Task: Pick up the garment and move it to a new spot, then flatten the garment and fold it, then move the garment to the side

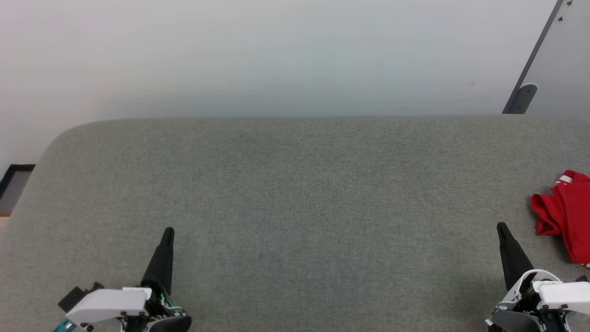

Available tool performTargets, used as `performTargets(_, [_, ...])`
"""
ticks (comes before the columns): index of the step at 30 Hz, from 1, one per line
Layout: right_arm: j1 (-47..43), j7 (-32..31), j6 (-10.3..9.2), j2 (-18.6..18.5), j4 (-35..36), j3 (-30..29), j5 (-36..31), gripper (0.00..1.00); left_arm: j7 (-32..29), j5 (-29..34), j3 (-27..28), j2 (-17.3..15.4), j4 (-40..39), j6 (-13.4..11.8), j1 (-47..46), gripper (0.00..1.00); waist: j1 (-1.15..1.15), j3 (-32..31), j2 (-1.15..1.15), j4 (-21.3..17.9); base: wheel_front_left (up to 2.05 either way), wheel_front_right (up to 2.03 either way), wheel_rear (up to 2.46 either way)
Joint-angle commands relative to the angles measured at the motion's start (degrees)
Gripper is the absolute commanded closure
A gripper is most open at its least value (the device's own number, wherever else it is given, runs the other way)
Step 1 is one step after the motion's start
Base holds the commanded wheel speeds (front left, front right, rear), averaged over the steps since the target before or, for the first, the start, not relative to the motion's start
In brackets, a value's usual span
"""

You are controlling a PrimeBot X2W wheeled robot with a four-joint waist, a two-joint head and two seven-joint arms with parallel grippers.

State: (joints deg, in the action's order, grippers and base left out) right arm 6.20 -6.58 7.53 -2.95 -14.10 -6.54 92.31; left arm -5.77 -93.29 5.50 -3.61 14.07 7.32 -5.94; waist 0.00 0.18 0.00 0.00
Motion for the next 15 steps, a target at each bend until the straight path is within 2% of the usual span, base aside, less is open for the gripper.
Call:
performTargets(1, [0.2,-0.1,-0.08,0.2,0.0,0.0,0.2,1.00,-0.1,0.1,0.1,0.1,0.1,0.3,-0.6,1.00,0.00,0.0,0.00,0.0,0.00,0.00,0.00])
performTargets(15, [0.2,-0.1,-0.08,0.2,0.0,0.0,0.2,1.00,-0.3,0.3,0.3,0.2,0.1,0.3,-0.6,1.00,0.00,0.0,0.00,0.0,0.00,0.00,0.00])
